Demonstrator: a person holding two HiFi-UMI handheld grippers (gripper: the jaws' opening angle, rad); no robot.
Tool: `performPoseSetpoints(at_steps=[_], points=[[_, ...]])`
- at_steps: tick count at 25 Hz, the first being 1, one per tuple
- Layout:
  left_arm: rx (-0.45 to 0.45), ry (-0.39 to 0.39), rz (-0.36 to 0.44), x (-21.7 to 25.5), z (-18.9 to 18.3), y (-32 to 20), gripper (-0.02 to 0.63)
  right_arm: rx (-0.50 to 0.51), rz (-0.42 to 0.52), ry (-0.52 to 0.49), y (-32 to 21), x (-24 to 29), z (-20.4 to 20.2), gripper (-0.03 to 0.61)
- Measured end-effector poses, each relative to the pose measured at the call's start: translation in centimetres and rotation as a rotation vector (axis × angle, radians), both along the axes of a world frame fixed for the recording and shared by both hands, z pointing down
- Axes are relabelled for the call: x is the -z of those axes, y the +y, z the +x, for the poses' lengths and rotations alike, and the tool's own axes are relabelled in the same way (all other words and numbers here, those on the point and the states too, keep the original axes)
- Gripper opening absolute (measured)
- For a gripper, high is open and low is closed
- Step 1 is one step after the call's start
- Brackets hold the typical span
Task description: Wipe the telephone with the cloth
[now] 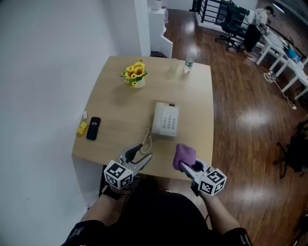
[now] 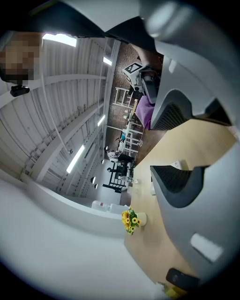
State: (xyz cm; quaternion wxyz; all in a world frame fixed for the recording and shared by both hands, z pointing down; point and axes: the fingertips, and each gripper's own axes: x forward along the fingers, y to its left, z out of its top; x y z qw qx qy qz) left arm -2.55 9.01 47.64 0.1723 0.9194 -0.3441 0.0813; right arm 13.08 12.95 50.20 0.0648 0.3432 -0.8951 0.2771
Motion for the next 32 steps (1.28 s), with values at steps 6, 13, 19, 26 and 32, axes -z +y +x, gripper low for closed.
performPoseSetpoints(at_steps=[6, 13, 19, 26, 32], points=[[-0.034, 0.0, -0.033, -1.2, -1.0, -5.0, 0.232, 0.011, -0.014, 0.016, -7.5, -1.2, -2.4, 0.137], [-0.087, 0.001, -0.081, -3.9, -1.7, -10.7, 0.235, 0.047, -0.015, 0.149, -16.6, -3.4, -5.1, 0.137], [-0.156, -0.018, -0.104, -5.9, -2.5, -14.8, 0.235, 0.067, -0.039, 0.273, -23.8, -6.1, -7.3, 0.137], [-0.201, -0.022, -0.128, -7.2, -2.6, -17.5, 0.235, 0.08, -0.061, 0.455, -31.4, -9.8, -9.5, 0.137], [-0.181, -0.037, -0.148, -8.1, -3.0, -17.9, 0.236, 0.208, -0.009, 0.711, -35.9, -13.1, -10.9, 0.137]])
